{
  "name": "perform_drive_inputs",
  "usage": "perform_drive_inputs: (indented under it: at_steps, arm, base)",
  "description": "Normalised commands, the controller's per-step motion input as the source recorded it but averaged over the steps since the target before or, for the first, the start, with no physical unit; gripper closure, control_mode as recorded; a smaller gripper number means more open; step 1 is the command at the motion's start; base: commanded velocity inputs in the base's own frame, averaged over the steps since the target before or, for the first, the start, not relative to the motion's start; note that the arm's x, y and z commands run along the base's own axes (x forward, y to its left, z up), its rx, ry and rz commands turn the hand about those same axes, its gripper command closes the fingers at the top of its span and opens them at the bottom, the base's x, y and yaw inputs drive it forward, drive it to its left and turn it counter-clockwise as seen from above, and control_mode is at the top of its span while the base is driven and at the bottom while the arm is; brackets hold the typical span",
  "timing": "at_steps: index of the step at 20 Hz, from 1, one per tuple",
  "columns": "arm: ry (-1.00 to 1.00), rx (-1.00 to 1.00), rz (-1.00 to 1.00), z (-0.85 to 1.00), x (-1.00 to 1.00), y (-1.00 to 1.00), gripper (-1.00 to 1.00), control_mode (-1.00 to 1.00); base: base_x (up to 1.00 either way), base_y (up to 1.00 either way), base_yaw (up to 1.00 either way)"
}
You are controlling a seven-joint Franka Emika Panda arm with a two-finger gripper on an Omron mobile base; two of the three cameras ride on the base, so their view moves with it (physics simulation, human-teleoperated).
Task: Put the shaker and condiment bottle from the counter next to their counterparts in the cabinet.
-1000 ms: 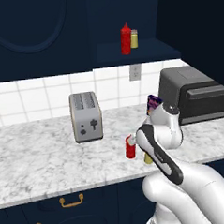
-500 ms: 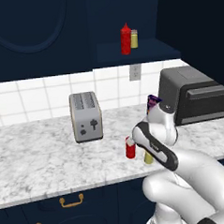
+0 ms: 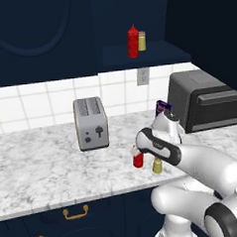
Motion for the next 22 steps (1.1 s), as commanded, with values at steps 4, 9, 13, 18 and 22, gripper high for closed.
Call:
perform_drive_inputs:
  at_steps: [4,9,13,18,22]
  arm:
    - [-0.01,0.04,0.03,-0.61,0.07,0.10,-1.00,-1.00]
    - [0.00,0.01,0.03,-0.70,0.16,0.25,1.00,-1.00]
    - [0.07,0.00,0.01,-0.34,0.07,0.06,1.00,-1.00]
    - [-0.05,0.00,-0.04,0.01,-0.05,0.00,1.00,-1.00]
    - [-0.09,0.00,-0.08,0.44,-0.04,0.00,1.00,-1.00]
  base:
    - [0.00,0.00,0.00]
    - [0.00,0.00,0.00]
    - [0.00,0.00,0.00]
    - [0.00,0.00,0.00]
    - [0.00,0.00,0.00]
